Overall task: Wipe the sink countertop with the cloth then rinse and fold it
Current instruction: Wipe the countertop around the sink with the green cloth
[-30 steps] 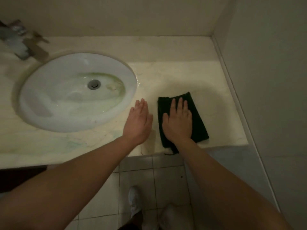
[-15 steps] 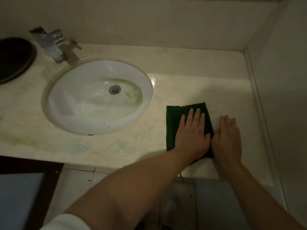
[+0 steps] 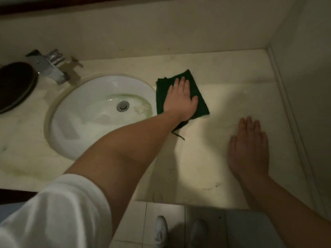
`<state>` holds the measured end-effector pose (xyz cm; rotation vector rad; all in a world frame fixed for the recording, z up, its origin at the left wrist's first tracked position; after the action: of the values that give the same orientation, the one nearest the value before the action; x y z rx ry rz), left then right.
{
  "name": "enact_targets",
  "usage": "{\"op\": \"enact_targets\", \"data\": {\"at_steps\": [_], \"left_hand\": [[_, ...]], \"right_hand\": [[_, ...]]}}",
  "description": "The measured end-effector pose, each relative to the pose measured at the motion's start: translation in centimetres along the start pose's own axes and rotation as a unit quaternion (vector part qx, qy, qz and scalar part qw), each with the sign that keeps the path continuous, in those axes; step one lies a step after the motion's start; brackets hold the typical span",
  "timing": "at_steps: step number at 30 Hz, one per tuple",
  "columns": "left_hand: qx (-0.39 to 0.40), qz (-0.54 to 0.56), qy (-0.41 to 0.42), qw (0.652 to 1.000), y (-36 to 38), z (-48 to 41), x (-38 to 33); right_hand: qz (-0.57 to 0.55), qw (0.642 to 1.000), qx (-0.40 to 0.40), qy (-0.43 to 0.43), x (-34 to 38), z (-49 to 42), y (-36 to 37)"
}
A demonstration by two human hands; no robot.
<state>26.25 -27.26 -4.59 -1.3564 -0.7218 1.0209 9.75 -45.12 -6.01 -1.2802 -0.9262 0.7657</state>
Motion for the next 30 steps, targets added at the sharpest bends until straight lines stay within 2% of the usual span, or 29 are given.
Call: {"op": "enact_targets", "data": {"at_steps": [8,11,16,19,23,27,30], "left_hand": [[-0.016,-0.010,-0.025,1.000,1.4,8.9,0.2],[-0.007,-0.006,-0.024,1.000,2.3,13.7,-2.6],[0.023,0.019,0.026,0.999,3.8,21.2,-8.8],[0.043,0.033,0.047,0.997,4.3,21.5,-10.9],[0.055,-0.003,0.104,0.993,4.2,18.5,-13.5],[0.061,-0.025,0.144,0.987,4.3,19.9,-11.5],[0.048,-0.014,0.122,0.991,3.5,22.8,-6.2]], "right_hand": [[-0.004,1.000,0.011,0.007,0.1,0.0,-0.1],[-0.004,1.000,0.016,0.004,0.1,0.1,-0.2],[-0.007,1.000,0.030,-0.002,0.0,0.1,-0.1],[-0.009,0.999,0.043,-0.011,-0.1,0.0,-0.2],[-0.022,0.998,0.051,-0.026,-0.4,0.9,-0.4],[-0.016,0.999,0.046,0.017,0.8,4.6,0.0],[-0.014,0.999,0.050,0.006,3.9,7.3,0.5]]}}
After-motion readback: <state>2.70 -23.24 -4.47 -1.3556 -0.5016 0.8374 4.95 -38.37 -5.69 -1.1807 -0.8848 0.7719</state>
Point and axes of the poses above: each hand's wrist, its own z-axis away from the middle knuckle, its own y-axis out of the palm, x = y × z, the point moved 5 cm from there along -z, towards the middle knuckle, and after that the axes turned 11 degrees about y, right-handed, at the moved point
